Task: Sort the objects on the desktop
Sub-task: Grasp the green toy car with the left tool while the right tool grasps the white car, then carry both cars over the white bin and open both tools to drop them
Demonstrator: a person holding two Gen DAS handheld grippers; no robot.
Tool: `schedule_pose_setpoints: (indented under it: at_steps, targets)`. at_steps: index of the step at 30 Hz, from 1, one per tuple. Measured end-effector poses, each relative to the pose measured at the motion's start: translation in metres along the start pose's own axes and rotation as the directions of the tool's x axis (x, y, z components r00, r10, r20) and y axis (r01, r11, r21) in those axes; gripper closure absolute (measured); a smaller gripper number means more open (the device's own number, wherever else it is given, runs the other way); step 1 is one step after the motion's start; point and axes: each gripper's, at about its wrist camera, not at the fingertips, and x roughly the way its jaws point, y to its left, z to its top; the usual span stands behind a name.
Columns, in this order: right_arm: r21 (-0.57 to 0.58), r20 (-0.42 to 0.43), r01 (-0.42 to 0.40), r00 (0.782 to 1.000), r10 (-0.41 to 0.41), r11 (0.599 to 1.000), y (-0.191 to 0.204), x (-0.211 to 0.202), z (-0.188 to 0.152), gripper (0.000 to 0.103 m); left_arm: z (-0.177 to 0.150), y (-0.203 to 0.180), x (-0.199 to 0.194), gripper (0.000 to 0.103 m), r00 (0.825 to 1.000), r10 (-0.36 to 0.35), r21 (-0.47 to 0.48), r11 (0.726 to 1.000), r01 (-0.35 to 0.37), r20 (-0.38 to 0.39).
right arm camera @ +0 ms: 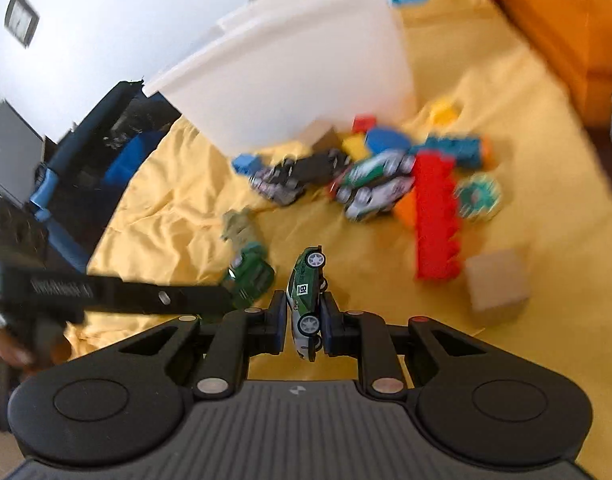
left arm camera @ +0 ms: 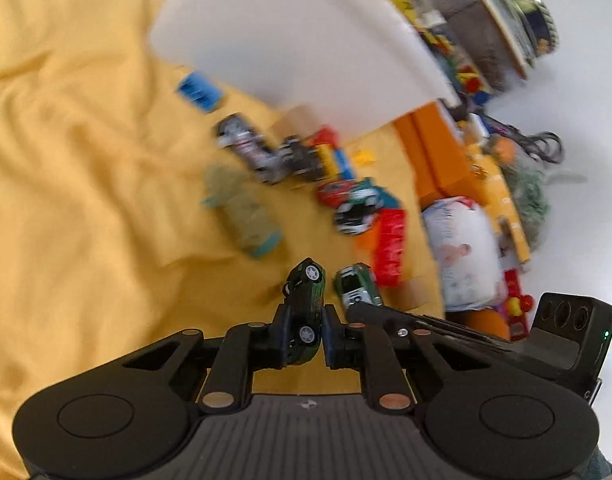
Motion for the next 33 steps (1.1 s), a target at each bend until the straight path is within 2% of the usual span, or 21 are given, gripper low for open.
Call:
schedule_pose_setpoints:
  at_steps: [3,6,8,10,12,13,14,20,23,27,30,33]
  targets:
    - [0.058,-0.035,-0.024,0.999,0.026,0.998,-0.007,0.010,-0.003,0.083,-0.003,0.000,-0.008,0.078,0.995,0.082,0.026,0.996,-0.084,0.052]
    - [0.037,-0.029,0.016,0.999,-0.015,0.999,-0.007,0.009,-0.005,0.076,-0.003,-0.010,-0.011,0.075,0.985,0.152,0.136,0.977,-0.162,0.079]
    - [0.001,-0.017,0.047,0.999,-0.047,0.999,-0.004,0.003,-0.005,0.074,-0.007,-0.025,-0.012,0.074,0.973,0.203,0.244,0.943,-0.225,0.112]
    - [-0.043,-0.007,0.079,0.997,-0.080,0.996,0.000,0.001,-0.005,0.073,-0.012,-0.043,-0.011,0.066,0.962,0.229,0.360,0.894,-0.268,0.146]
    - [-0.088,0.003,0.120,0.993,-0.120,0.989,0.003,-0.001,-0.005,0.067,-0.016,-0.055,-0.010,0.063,0.953,0.254,0.427,0.853,-0.301,0.166]
    - [-0.109,0.010,0.144,0.990,-0.144,0.983,0.004,-0.001,-0.006,0.060,-0.017,-0.060,-0.009,0.063,0.948,0.263,0.452,0.834,-0.316,0.177]
    - [-0.128,0.017,0.165,0.986,-0.164,0.978,0.006,-0.001,-0.007,0.058,-0.019,-0.064,-0.008,0.062,0.945,0.269,0.473,0.819,-0.326,0.185]
    - [-0.201,0.047,0.232,0.973,-0.227,0.952,0.014,-0.009,-0.011,0.058,-0.027,-0.076,-0.011,0.060,0.926,0.305,0.572,0.729,-0.376,0.221]
    - [-0.223,0.083,0.220,0.975,-0.207,0.950,0.021,-0.018,-0.009,0.058,-0.031,-0.074,-0.008,0.060,0.914,0.337,0.601,0.690,-0.404,0.227]
    - [-0.268,0.080,0.257,0.966,-0.245,0.929,0.029,-0.009,-0.011,0.058,-0.033,-0.070,0.002,0.060,0.908,0.360,0.614,0.673,-0.412,0.214]
    - [-0.299,0.073,0.274,0.962,-0.265,0.914,0.034,-0.003,-0.016,0.058,-0.033,-0.068,0.006,0.060,0.914,0.358,0.625,0.673,-0.396,0.193]
    - [-0.349,0.069,0.299,0.953,-0.294,0.888,0.039,0.004,-0.020,0.059,-0.035,-0.071,0.011,0.060,0.916,0.351,0.644,0.659,-0.389,0.195]
